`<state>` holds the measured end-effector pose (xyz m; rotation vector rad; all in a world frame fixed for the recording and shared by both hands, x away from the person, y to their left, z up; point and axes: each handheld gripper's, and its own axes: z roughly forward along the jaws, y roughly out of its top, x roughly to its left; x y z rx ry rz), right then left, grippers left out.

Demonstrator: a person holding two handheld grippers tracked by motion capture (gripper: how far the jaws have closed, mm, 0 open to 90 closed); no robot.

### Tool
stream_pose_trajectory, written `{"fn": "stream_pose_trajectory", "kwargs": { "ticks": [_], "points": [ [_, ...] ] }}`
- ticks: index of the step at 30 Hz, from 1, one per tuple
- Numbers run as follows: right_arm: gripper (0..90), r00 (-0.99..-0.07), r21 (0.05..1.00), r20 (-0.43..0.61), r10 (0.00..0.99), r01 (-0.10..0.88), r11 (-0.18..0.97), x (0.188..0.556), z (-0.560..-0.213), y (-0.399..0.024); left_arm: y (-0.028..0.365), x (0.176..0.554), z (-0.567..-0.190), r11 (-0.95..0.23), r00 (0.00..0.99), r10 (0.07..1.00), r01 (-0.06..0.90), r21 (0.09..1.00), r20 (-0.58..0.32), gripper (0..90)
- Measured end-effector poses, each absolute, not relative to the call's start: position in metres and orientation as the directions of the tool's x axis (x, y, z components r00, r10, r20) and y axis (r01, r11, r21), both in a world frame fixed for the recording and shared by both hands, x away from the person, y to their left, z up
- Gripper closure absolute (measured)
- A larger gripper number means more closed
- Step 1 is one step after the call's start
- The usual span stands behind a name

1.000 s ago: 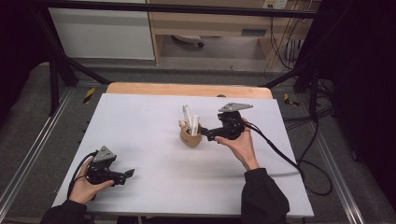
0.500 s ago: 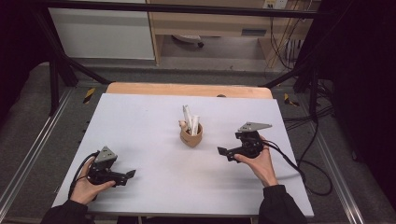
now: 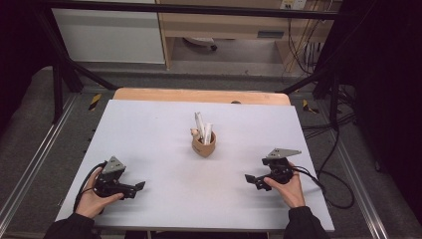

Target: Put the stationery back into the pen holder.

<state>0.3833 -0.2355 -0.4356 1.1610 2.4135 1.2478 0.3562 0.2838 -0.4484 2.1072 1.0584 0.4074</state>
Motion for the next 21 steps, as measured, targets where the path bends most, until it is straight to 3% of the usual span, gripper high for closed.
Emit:
{"fn": "stream_pose_trajectory", "kwargs": {
  "ticks": [21],
  "points": [
    [0.7,-0.66,0.739,0.196,0.725,0.586,0.333,0.366,-0.451,-0.261,0.284,0.357,-0.449,-0.397,0.618,0.785,0.551,0.734,-0.04,2.3]
  ]
}}
